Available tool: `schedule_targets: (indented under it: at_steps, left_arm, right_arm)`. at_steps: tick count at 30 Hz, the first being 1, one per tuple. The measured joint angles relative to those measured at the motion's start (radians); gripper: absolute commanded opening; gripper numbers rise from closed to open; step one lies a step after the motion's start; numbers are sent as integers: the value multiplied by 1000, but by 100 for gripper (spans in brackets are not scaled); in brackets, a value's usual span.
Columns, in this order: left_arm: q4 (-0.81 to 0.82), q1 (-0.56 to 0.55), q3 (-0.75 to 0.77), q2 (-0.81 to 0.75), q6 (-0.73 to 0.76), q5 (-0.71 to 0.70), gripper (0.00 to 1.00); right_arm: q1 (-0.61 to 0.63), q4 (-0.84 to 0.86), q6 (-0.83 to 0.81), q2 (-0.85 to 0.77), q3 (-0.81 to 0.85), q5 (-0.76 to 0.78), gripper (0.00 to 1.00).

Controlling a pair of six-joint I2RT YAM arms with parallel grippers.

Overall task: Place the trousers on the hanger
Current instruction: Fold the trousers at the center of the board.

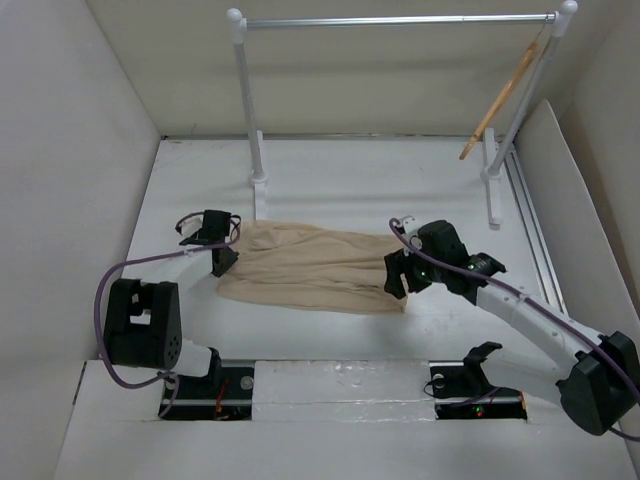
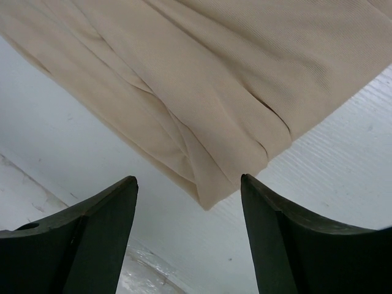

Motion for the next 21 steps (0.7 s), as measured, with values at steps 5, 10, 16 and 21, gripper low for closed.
schedule_targets:
  at_steps: [5,10,16,21]
  left_arm:
    - [-27,0,43,-18,12,-2,0]
    - [-84,0,67,-175,19,-1,0]
    - [-200,0,70,-369,19,2,0]
    - [-321,-18,68,-439,5,13,0]
  right_arm:
    - [-54,-38,-7,-28,-26,30,78]
    - [-113,-51,-22,-42,-99,19,57]
    - [-77,-40,-28,-26,-123,-31,36]
    - [-57,-27,-34,10,-123,-40,44]
